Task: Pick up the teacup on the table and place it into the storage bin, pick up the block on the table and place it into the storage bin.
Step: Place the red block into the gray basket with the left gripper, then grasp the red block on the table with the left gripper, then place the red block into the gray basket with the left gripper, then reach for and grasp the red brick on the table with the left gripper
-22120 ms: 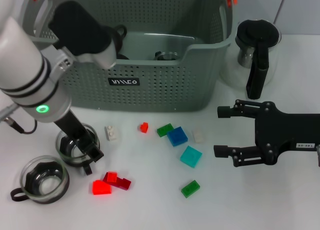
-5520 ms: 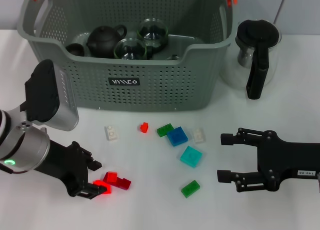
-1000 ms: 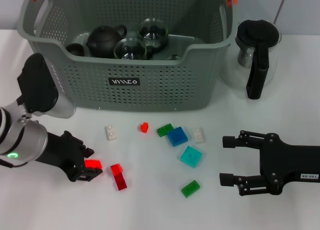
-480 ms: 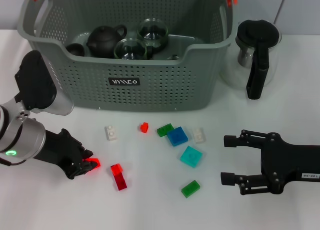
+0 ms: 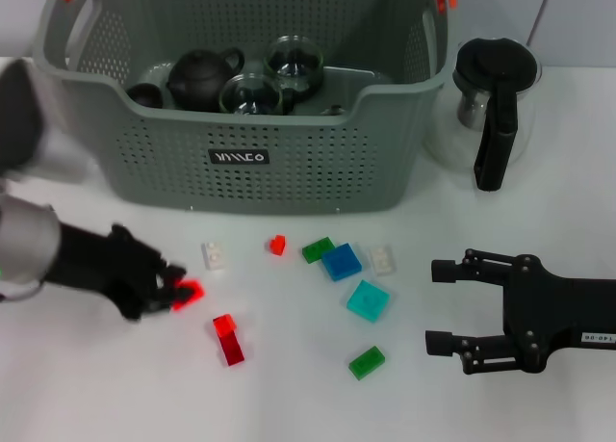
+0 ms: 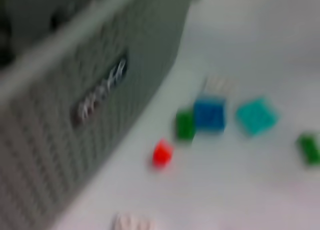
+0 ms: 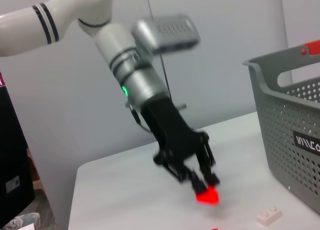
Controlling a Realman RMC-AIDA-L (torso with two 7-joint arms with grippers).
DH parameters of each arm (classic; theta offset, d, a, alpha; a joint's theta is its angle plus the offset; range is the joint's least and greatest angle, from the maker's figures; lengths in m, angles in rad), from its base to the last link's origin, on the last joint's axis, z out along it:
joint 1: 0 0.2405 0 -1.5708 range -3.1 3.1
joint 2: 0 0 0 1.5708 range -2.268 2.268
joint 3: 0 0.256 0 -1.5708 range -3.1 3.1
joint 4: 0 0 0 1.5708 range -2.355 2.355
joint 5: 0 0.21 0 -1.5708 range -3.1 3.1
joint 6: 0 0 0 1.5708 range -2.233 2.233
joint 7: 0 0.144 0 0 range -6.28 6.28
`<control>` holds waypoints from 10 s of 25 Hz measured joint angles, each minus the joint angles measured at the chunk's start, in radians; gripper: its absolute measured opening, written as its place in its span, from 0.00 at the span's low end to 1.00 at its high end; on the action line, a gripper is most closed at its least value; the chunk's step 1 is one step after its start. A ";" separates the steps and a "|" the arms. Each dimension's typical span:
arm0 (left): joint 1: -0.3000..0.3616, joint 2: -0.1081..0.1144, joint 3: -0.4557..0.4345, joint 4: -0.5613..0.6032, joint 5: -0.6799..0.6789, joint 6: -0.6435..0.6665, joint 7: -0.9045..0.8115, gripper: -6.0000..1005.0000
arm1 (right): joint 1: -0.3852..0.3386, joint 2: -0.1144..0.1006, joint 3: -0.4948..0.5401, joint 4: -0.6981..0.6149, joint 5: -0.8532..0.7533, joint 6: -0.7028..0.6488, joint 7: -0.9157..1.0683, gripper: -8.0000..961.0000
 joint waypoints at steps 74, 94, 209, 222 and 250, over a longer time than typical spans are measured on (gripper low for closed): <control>0.002 -0.005 -0.083 0.164 -0.125 -0.001 0.237 0.72 | 0.005 0.005 0.000 0.001 0.003 -0.011 -0.003 0.95; -0.015 -0.005 0.025 0.260 -0.111 -0.154 0.226 0.61 | 0.003 0.003 0.000 0.002 -0.002 -0.010 -0.007 0.95; 0.063 -0.009 0.090 0.138 -0.118 -0.149 0.245 0.68 | 0.002 0.009 0.000 0.002 -0.001 -0.015 -0.010 0.95; 0.088 -0.008 0.182 0.140 -0.117 -0.237 0.239 0.68 | -0.001 0.009 0.000 0.002 -0.001 -0.016 -0.009 0.95; 0.070 -0.007 0.196 0.131 -0.118 -0.299 0.229 0.69 | -0.003 0.006 0.000 0.002 0.002 -0.021 -0.005 0.95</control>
